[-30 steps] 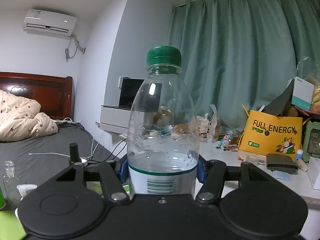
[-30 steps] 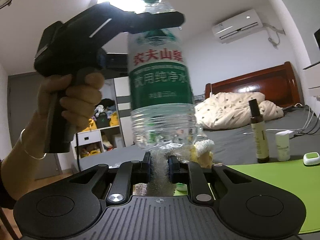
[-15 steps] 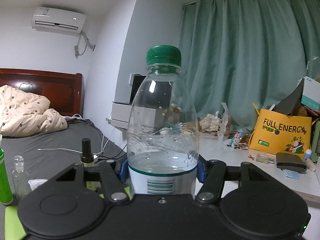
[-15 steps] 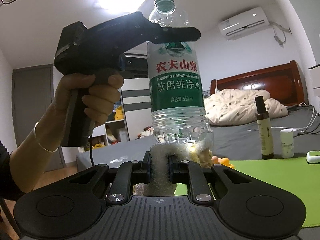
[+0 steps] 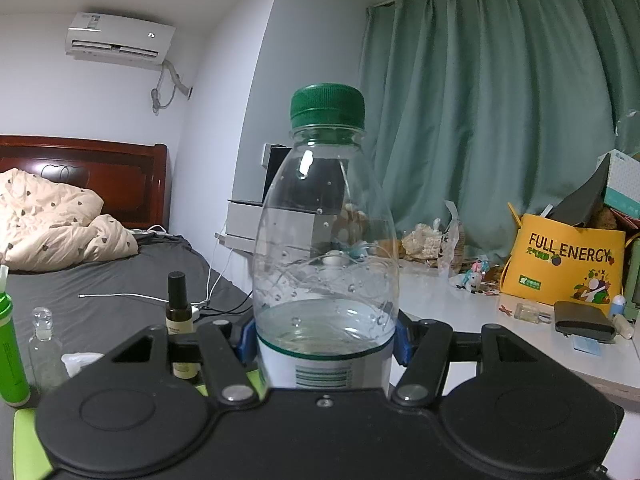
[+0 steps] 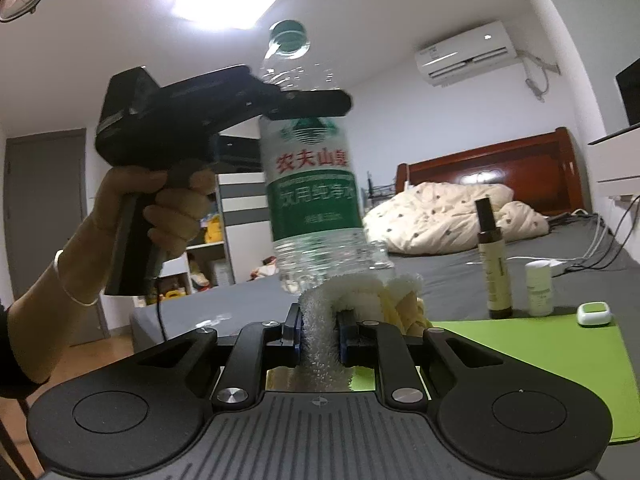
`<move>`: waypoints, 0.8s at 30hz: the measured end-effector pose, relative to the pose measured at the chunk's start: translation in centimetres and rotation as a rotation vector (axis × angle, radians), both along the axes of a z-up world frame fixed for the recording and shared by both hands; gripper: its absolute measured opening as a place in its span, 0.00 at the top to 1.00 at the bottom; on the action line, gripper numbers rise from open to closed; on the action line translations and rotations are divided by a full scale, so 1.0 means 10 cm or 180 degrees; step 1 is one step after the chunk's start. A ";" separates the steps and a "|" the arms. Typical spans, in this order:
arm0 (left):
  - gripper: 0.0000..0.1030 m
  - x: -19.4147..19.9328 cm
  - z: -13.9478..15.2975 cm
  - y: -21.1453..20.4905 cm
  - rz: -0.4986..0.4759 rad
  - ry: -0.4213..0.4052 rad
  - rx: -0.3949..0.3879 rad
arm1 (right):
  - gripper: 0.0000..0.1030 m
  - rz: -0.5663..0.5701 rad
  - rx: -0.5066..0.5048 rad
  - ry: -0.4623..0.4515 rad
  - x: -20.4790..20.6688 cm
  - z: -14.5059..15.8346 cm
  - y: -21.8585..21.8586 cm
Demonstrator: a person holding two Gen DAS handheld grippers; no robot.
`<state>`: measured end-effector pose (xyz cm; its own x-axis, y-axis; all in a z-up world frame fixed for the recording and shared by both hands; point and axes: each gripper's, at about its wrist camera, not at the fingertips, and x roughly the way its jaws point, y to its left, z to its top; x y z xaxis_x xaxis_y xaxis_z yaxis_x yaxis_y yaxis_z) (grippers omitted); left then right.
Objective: Clean container
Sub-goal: 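Keep rubbing the towel around the bottle's base with the right gripper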
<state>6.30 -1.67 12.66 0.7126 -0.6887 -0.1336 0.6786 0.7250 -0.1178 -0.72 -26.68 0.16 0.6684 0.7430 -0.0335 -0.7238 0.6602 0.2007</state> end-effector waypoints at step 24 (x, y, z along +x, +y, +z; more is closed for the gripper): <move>0.42 -0.08 0.03 -0.09 -0.0124 -0.0075 -0.0069 | 0.85 0.0105 0.0118 0.0036 0.33 -0.04 0.18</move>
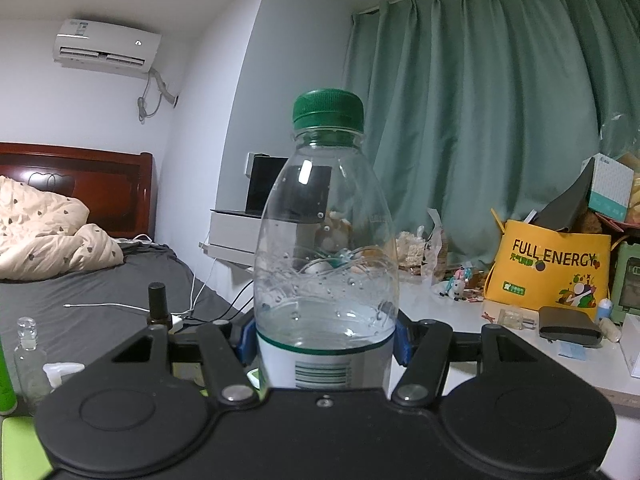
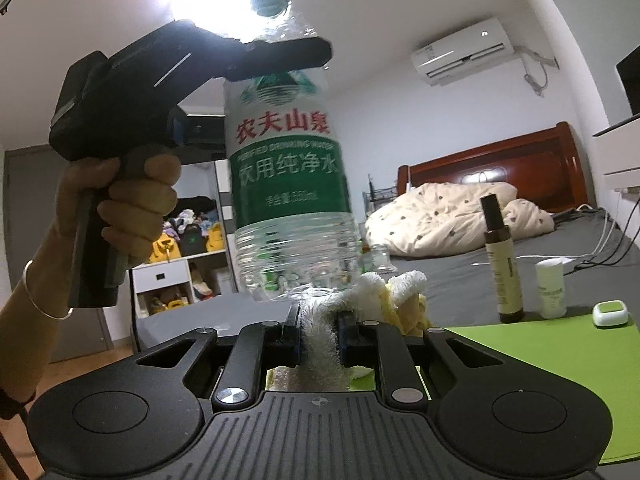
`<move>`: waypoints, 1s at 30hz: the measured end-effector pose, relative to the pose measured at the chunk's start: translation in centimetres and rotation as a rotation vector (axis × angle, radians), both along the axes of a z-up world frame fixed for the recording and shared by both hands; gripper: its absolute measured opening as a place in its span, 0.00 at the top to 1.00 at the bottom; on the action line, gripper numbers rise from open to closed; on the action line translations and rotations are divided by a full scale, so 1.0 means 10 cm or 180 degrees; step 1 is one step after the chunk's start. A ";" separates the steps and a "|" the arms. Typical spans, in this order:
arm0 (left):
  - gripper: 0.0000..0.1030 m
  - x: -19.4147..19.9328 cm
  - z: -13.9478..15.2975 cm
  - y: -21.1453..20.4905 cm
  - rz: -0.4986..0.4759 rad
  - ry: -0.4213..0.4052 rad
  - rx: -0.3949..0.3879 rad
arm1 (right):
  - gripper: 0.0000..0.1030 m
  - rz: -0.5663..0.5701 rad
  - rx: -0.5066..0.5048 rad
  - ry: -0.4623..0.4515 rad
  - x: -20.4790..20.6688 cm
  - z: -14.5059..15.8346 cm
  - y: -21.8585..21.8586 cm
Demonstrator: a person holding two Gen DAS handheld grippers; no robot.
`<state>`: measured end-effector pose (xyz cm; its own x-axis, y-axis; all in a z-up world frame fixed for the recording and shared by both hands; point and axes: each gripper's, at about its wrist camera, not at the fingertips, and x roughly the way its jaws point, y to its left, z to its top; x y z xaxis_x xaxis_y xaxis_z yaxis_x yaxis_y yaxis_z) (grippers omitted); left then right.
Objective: Clean container
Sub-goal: 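Keep rubbing the towel around the bottle's base with the right gripper, then pull the towel away from the bottle base with the right gripper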
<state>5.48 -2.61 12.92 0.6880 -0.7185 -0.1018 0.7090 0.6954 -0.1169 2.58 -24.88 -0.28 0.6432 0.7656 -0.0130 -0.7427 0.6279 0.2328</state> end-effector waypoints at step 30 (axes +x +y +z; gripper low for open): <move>0.42 0.31 -0.44 0.22 0.0602 0.0257 0.0193 | 0.85 -0.0151 0.0011 0.0168 -0.15 -0.13 -0.15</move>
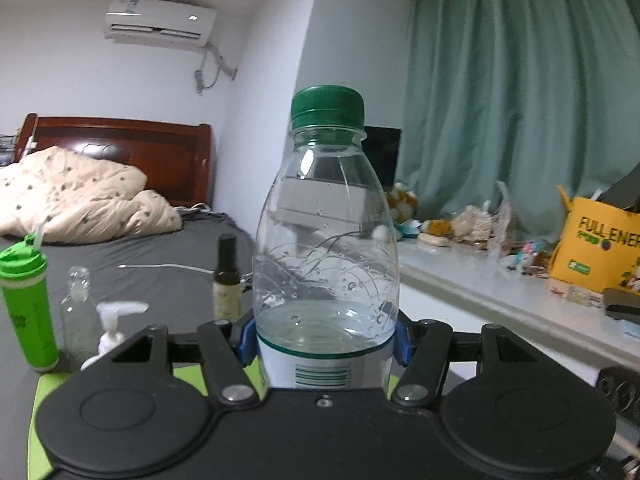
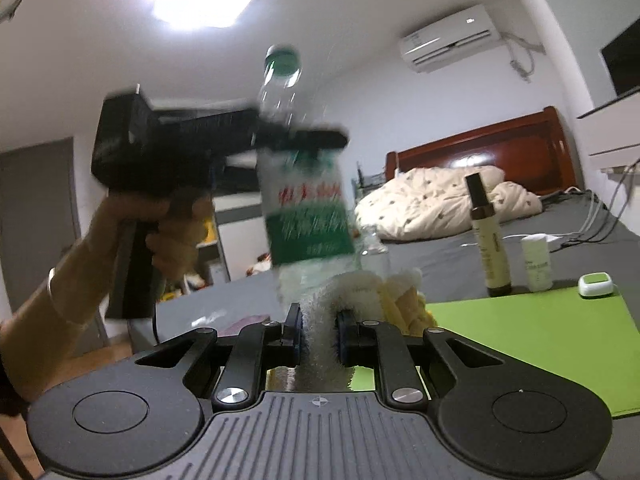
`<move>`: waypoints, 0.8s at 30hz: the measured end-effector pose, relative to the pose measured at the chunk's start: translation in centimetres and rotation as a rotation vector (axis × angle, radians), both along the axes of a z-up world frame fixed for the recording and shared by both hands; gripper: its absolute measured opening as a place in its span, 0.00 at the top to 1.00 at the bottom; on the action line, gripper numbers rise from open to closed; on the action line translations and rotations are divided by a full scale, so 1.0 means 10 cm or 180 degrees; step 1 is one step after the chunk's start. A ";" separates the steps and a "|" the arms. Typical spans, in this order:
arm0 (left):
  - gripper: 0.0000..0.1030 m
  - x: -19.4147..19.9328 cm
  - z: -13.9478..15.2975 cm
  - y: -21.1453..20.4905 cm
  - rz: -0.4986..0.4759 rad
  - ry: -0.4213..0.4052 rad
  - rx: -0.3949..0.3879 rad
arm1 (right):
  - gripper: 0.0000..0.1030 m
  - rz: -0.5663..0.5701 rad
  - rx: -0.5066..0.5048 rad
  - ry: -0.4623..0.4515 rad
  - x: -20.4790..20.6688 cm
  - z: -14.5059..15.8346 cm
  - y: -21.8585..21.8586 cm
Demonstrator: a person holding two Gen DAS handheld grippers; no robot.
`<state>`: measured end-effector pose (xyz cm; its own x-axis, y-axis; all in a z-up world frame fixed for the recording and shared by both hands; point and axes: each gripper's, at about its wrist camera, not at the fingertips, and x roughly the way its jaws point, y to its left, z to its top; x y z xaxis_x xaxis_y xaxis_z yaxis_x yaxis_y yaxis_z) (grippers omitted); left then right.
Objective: Clean container
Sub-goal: 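Pull the towel away from the bottle base with the right gripper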
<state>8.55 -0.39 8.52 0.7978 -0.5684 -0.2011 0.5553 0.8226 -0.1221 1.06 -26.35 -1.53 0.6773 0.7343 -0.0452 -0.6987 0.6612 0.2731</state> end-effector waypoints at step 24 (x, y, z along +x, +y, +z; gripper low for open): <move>0.42 0.13 -0.82 -0.20 0.1236 -0.0311 0.0151 | 0.85 -0.0458 0.0151 -0.0196 -0.14 0.31 -0.27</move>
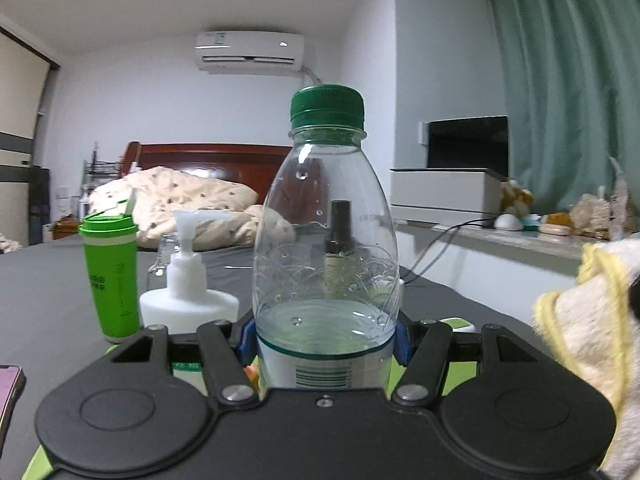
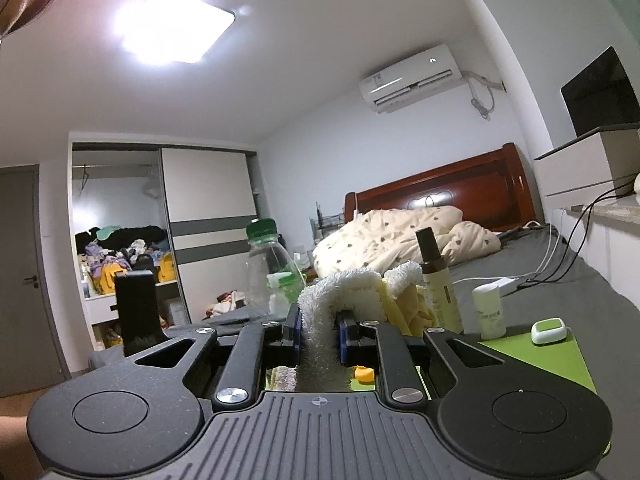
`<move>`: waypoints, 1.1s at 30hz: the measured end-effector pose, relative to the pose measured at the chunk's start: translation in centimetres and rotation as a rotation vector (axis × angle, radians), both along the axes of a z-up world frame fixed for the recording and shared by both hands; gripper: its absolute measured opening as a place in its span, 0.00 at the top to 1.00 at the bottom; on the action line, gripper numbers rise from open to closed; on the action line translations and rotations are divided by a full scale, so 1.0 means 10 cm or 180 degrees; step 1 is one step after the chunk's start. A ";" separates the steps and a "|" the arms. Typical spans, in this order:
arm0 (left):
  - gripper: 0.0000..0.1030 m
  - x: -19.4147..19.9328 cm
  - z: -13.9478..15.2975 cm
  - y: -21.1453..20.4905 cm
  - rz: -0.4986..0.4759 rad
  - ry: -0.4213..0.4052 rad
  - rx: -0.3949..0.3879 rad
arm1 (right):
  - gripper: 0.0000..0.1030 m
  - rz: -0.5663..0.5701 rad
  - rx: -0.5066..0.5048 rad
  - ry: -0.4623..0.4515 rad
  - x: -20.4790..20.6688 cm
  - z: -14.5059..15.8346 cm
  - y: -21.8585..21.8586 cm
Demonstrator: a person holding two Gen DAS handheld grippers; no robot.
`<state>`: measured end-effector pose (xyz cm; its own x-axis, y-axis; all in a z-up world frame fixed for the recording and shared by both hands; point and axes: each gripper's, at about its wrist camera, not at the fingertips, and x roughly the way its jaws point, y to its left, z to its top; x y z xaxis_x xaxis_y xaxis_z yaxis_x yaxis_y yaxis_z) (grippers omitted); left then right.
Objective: Clean container
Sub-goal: 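Pull the towel away from the bottle base with the right gripper, then lower the water bottle upright onto the green mat with the left gripper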
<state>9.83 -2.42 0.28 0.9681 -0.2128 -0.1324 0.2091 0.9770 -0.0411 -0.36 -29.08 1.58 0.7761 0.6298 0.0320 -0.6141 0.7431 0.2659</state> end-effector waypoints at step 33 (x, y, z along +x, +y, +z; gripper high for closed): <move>0.42 0.52 -0.23 -0.25 0.0577 -0.0014 0.0077 | 0.85 0.0031 0.0105 0.0077 0.28 -0.07 -0.02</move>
<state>14.98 -4.88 -2.01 0.9909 -0.0316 -0.1309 0.0297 0.9994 -0.0164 2.48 -29.27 0.86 0.7708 0.6362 0.0343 -0.6142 0.7278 0.3049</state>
